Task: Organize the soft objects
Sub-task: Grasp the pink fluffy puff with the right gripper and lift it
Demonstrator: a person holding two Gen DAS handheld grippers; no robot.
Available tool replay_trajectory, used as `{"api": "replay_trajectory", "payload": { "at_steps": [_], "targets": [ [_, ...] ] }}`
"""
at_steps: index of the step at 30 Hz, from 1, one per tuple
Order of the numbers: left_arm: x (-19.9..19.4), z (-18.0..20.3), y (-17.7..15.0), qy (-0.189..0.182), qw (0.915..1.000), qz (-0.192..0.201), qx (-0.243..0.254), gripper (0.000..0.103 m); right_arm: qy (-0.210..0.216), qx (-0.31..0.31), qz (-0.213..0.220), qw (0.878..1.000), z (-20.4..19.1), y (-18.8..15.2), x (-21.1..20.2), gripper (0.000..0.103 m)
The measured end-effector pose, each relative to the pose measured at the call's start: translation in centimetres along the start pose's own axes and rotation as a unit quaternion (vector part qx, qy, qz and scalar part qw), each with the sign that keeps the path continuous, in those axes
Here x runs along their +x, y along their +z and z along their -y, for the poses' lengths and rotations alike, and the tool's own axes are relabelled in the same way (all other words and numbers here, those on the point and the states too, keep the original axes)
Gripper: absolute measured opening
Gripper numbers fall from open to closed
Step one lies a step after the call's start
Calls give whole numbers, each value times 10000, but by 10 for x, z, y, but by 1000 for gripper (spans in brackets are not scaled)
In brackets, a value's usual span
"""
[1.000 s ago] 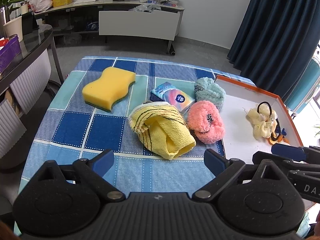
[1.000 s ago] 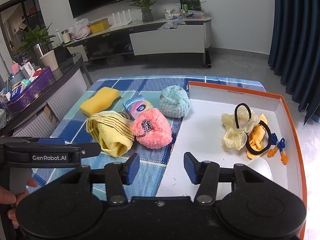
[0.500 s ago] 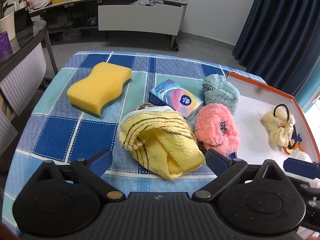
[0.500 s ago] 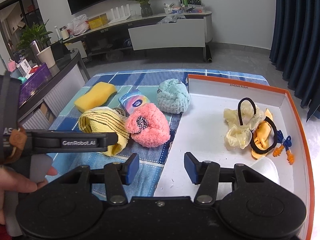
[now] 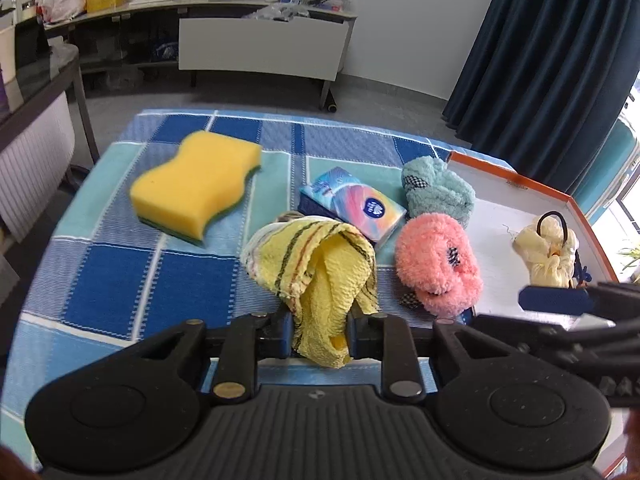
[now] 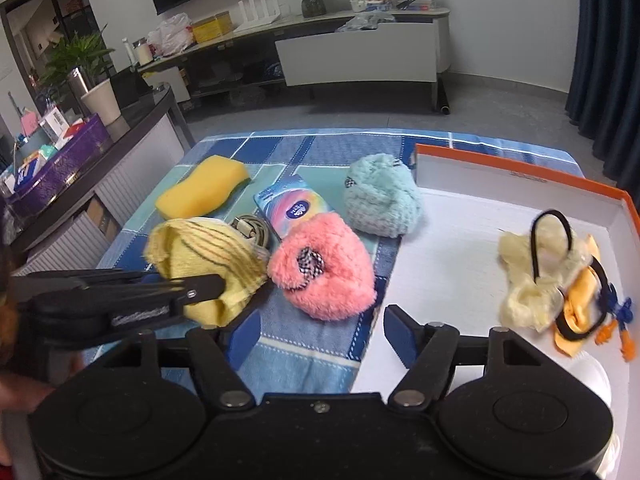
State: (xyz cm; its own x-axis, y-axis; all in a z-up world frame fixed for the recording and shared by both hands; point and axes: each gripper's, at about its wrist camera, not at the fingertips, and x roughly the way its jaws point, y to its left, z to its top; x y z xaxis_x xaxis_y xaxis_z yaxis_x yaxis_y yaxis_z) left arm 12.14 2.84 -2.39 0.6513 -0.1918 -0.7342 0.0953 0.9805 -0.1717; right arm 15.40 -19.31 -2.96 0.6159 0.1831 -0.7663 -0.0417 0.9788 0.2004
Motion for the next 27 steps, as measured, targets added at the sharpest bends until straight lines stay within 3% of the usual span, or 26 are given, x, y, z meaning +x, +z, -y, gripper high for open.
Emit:
{"api": "replay_trajectory", "payload": {
  "at_steps": [10,13,15,24,27],
  "targets": [
    [-22,-34,-6,103,9993,127,-335,25,-353,-496,-220,9979,-13,25,51,85],
    [-25,-38,-7,117,9990,149,-397,25,-251,-432,-322,9982,-11,27,65,84],
    [-27,-41,-10,117,9988,149,-446,25,-255,-366,-278,9986,-11,25,67,71],
    [-39,-43,-14,120,9983,231,-522,24,-56,-283,65,9996,-24,8,19,68],
    [-47,-38,-15,134,9991,298,-285,24,-106,-271,141,9995,-30,-2,-2,68]
  ]
}}
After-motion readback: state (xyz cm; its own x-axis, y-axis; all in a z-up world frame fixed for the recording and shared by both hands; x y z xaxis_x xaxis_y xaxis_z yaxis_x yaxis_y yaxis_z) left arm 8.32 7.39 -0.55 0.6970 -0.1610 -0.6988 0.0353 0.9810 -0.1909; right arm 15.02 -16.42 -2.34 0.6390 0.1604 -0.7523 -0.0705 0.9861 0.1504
